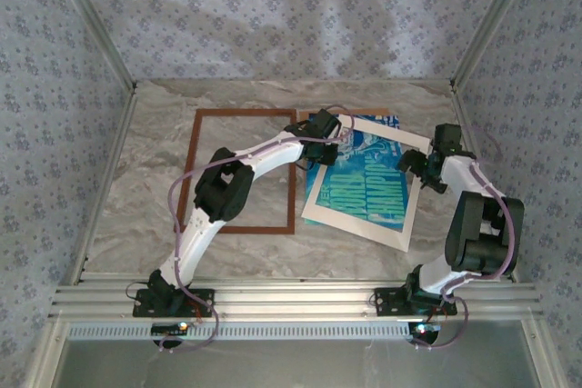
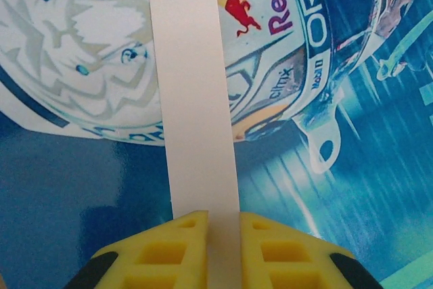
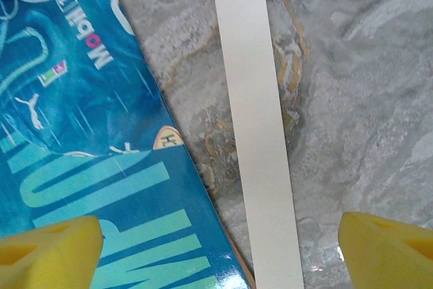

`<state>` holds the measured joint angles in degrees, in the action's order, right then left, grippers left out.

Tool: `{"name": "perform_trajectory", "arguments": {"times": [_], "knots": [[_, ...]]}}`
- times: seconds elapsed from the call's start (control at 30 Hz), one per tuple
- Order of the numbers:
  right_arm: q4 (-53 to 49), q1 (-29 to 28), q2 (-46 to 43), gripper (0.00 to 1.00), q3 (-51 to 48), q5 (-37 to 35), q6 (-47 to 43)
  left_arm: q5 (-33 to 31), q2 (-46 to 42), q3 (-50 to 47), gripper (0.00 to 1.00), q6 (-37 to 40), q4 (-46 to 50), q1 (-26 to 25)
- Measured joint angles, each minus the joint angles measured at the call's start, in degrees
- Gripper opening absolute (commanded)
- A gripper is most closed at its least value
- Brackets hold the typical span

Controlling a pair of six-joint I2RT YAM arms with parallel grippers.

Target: Put the photo into the frame

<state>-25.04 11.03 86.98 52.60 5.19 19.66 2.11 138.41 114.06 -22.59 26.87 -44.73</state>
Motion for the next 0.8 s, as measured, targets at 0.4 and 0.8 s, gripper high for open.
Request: {"name": "perform_trajectory", "arguments": {"times": [0.4,0.8], "knots": [[1.9,0.6,0.2,0.92,-3.7,3.4,0.9,3.3,-3.0,-5.4,0.15,-2.3,-3.7,1.7],[2.6,0.6,-1.4,0.92,-4.6,5.7,1.3,5.3,-5.6,-8.7,0.11,-3.6,-4.8,2.8]]}}
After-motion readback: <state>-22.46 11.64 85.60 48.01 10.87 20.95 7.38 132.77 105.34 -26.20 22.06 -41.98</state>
